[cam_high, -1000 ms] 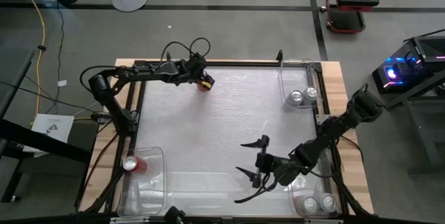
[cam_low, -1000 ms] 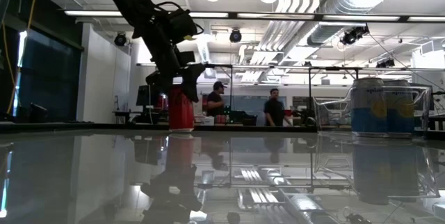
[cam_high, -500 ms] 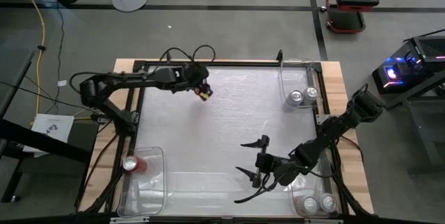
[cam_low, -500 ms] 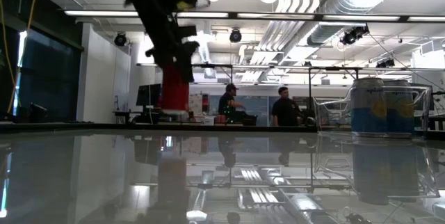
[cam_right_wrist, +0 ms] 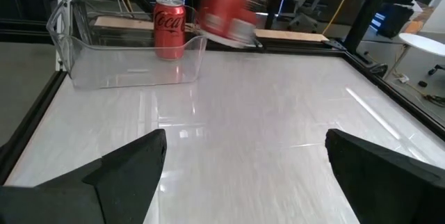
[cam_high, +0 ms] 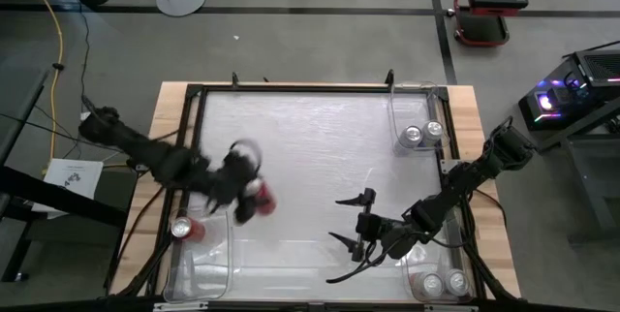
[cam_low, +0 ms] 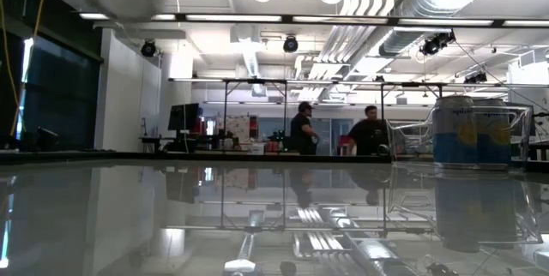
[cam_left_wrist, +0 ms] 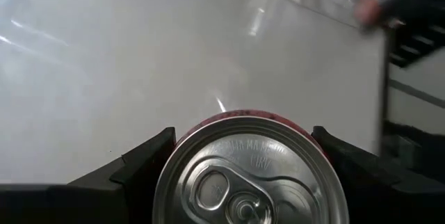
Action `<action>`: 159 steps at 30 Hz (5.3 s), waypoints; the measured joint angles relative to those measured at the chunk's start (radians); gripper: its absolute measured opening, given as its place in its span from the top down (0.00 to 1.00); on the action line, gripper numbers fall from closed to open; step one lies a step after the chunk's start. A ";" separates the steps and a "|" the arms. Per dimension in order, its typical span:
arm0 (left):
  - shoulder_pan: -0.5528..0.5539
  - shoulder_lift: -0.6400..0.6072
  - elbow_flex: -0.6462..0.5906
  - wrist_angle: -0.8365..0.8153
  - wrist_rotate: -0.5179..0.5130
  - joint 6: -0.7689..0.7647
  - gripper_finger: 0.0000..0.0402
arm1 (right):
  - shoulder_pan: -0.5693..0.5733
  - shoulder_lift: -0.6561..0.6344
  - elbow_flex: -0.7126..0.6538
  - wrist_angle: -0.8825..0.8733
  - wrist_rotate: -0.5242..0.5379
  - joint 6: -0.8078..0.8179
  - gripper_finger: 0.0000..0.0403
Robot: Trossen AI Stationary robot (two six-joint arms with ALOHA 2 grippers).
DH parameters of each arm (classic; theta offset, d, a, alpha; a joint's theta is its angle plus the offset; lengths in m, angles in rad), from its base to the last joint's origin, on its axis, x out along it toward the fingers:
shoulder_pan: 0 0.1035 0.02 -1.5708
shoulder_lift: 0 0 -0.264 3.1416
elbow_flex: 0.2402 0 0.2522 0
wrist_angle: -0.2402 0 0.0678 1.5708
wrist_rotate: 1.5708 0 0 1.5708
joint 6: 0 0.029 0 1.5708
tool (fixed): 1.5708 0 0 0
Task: Sort soda cans
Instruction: Put the red-black soda can into the bottom left transparent bin, then return to Home Position
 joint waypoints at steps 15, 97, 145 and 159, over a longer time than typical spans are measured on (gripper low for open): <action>-0.418 0.054 0.029 -0.480 -0.002 -0.813 0.29 | 0.000 0.000 0.000 0.000 0.000 -0.008 0.05; -0.430 0.446 -0.016 0.216 0.158 -0.255 0.36 | -0.001 0.000 0.000 0.008 0.000 -0.005 0.05; 0.099 -0.373 -0.341 0.549 -0.137 0.688 0.91 | -0.107 -0.430 -0.001 -0.490 -0.216 -0.234 0.63; 0.151 -0.897 -0.629 0.535 -0.144 0.589 1.00 | -0.396 -0.965 0.000 -0.808 -0.588 -0.070 0.99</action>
